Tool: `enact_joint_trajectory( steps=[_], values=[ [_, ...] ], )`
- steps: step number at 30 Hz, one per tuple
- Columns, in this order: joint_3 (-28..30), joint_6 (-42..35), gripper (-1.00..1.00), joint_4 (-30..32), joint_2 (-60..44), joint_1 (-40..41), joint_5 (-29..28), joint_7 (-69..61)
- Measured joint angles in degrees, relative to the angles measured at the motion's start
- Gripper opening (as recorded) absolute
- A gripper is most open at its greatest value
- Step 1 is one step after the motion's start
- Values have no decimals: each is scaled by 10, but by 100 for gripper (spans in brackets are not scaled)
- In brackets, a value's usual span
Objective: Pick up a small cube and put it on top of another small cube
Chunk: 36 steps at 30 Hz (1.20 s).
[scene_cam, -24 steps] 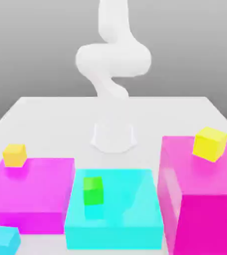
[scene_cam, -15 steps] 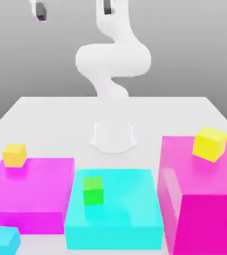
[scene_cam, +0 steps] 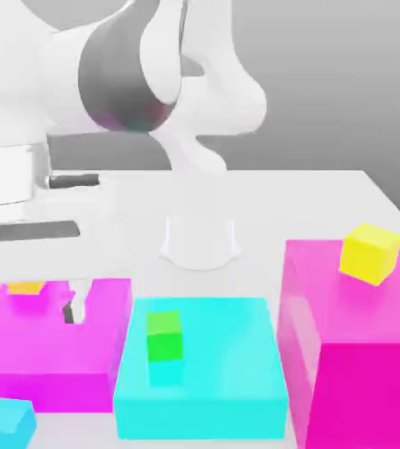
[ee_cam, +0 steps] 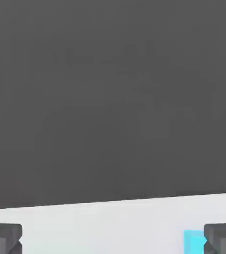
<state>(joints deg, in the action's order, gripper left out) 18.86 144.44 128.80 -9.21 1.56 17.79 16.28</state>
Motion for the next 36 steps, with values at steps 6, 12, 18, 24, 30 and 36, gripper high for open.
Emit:
enact_joint_trajectory(
  steps=[6,12,18,24,30,36],
  values=[
    [15,38,0,-4,-111,33,-7,-34],
    [-25,112,-100,-25,-226,77,32,-74],
    [-29,116,-100,-27,-232,81,35,-76],
    [2,42,-100,-3,-133,40,-22,-58],
    [-74,-46,-100,15,-26,-25,-63,-180],
    [-145,-133,-100,34,79,-122,-94,-317]
  ],
)
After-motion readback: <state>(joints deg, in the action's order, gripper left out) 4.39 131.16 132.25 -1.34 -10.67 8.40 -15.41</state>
